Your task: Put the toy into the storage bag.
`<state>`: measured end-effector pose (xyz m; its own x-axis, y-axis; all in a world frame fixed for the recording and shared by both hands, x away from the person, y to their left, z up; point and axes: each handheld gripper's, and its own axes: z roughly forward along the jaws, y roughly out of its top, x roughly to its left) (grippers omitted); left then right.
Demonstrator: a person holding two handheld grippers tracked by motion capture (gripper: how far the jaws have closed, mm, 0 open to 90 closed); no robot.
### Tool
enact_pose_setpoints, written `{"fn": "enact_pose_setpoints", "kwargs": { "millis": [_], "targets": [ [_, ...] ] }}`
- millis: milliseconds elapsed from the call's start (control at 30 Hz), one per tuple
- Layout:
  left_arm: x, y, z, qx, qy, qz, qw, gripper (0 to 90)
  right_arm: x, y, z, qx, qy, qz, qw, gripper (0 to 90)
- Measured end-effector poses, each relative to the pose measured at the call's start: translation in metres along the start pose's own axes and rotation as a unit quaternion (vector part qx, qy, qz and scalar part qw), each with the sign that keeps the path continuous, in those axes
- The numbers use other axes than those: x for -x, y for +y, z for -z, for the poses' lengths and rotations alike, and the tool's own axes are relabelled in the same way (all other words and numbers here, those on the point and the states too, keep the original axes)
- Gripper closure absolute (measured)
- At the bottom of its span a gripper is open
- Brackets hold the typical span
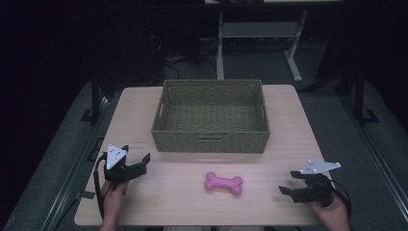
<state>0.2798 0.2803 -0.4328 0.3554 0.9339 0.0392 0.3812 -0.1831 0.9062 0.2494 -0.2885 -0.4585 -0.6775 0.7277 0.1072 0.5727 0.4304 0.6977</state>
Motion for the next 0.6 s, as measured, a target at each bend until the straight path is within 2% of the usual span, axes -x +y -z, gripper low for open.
{"fn": "enact_pose_setpoints", "kwargs": {
  "millis": [233, 433, 600],
  "targets": [
    [-0.001, 0.000, 0.000, 0.001, -0.001, 0.002, 1.0000, 13.7, -0.005, 0.006, 0.000, -0.002, 0.000, 0.015, 0.9999, 22.9],
    [-0.001, -0.001, 0.002, 0.004, -0.004, 0.002, 1.0000, 13.7, -0.014, 0.018, -0.001, -0.014, 0.001, 0.032, 0.9994, 22.7],
    [-0.004, -0.002, 0.004, 0.006, 0.000, 0.009, 0.9999, 13.7, -0.018, 0.033, -0.006, -0.029, 0.013, 0.048, 0.9984, 21.6]
  ]
}}
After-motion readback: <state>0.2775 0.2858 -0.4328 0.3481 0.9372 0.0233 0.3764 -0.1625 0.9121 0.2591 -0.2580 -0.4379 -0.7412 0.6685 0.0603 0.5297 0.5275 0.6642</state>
